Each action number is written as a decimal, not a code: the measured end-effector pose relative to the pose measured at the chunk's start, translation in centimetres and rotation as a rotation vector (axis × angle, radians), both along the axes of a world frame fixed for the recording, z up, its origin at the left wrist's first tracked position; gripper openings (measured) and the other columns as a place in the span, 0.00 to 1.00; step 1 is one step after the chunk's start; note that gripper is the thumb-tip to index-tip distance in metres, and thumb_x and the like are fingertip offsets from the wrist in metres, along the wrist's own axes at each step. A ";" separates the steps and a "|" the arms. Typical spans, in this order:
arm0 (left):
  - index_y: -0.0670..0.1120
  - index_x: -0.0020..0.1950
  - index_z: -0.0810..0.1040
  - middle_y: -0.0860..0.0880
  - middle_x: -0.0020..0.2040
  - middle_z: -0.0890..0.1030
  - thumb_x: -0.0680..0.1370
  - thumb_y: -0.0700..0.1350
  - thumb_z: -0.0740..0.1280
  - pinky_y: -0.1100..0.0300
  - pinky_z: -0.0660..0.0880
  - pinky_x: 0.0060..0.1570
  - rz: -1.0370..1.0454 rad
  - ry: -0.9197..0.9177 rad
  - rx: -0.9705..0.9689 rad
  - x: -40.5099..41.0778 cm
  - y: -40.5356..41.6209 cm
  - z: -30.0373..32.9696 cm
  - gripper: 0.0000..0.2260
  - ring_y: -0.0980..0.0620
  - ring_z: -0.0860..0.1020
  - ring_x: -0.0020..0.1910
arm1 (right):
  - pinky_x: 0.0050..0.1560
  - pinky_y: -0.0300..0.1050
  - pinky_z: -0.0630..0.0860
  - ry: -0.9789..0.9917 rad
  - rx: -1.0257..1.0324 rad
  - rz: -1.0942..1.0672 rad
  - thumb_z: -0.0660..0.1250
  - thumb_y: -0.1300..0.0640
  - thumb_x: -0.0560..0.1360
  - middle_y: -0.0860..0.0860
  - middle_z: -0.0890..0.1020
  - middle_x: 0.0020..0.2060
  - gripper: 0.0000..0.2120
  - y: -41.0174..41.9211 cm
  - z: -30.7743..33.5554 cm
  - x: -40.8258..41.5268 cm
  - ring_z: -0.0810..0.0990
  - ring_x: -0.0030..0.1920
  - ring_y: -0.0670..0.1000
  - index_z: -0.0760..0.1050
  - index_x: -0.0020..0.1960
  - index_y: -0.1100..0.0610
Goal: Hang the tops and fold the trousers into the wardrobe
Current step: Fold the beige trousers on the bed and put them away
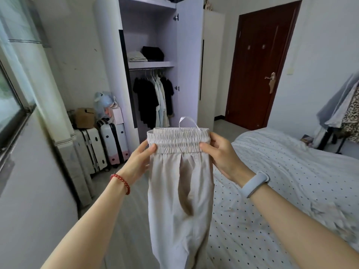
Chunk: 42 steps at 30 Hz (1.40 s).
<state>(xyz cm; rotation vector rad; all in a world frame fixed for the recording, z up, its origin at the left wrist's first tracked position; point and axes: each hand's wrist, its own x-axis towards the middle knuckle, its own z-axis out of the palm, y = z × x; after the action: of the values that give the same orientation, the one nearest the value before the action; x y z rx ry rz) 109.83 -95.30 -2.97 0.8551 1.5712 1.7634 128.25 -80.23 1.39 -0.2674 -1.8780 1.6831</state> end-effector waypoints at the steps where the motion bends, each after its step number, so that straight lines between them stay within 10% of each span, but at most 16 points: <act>1: 0.48 0.69 0.69 0.48 0.63 0.78 0.70 0.56 0.69 0.50 0.70 0.62 -0.013 -0.014 0.028 0.1 0.4 0.5 0.29 0.47 0.77 0.61 | 0.61 0.54 0.74 0.011 -0.019 0.015 0.64 0.64 0.71 0.55 0.81 0.49 0.10 0.3 0.1 0.3 0.79 0.53 0.54 0.76 0.51 0.55; 8: 0.45 0.54 0.78 0.46 0.54 0.82 0.78 0.42 0.64 0.55 0.76 0.52 0.177 -0.072 0.130 0.1 1.3 1.8 0.07 0.49 0.81 0.52 | 0.51 0.41 0.71 -0.189 0.505 -0.038 0.62 0.62 0.77 0.46 0.77 0.44 0.06 0.1 1.4 1.1 0.77 0.47 0.46 0.69 0.50 0.53; 13: 0.45 0.56 0.77 0.48 0.53 0.82 0.77 0.44 0.66 0.55 0.75 0.54 0.294 0.095 0.152 -1.4 1.6 4.4 0.09 0.50 0.80 0.52 | 0.40 0.48 0.68 -0.203 0.760 -0.168 0.60 0.55 0.78 0.61 0.78 0.41 0.04 -0.8 3.3 -0.1 0.76 0.41 0.59 0.65 0.48 0.52; 25: 0.43 0.58 0.73 0.47 0.54 0.79 0.77 0.44 0.66 0.60 0.74 0.54 0.343 0.394 0.202 -2.8 13.7 8.8 0.11 0.51 0.78 0.52 | 0.44 0.34 0.70 -0.078 0.570 -0.340 0.61 0.56 0.78 0.46 0.77 0.43 0.04 6.4 4.1 -1.3 0.77 0.47 0.49 0.68 0.52 0.54; 31: 0.45 0.48 0.75 0.44 0.49 0.80 0.77 0.44 0.66 0.50 0.74 0.57 0.313 0.484 0.214 -3.9 27.5 9.8 0.03 0.47 0.78 0.49 | 0.58 0.45 0.74 -0.033 0.479 -0.454 0.62 0.57 0.78 0.51 0.80 0.53 0.12 18.6 4.5 -1.7 0.78 0.55 0.50 0.71 0.60 0.58; 37: 0.45 0.45 0.73 0.50 0.42 0.76 0.78 0.44 0.65 0.56 0.72 0.49 0.237 0.466 0.212 -4.2 42.2 10.1 0.04 0.52 0.74 0.44 | 0.44 0.38 0.72 -0.023 0.436 -0.562 0.63 0.56 0.77 0.48 0.79 0.43 0.08 31.8 4.7 -1.8 0.77 0.43 0.46 0.72 0.55 0.57; 42: 0.40 0.55 0.74 0.48 0.49 0.76 0.79 0.45 0.63 0.59 0.72 0.52 0.137 0.434 0.135 -4.1 52.4 6.9 0.10 0.53 0.74 0.46 | 0.50 0.47 0.75 -0.092 0.313 -0.632 0.64 0.56 0.76 0.52 0.81 0.48 0.07 40.5 1.5 -1.8 0.79 0.49 0.52 0.71 0.54 0.53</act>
<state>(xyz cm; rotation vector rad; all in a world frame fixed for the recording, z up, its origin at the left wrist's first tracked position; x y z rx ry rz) 105.69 -42.91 3.93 1.2919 1.8320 1.8855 126.44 -39.70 2.91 -0.7283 -1.8270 0.9567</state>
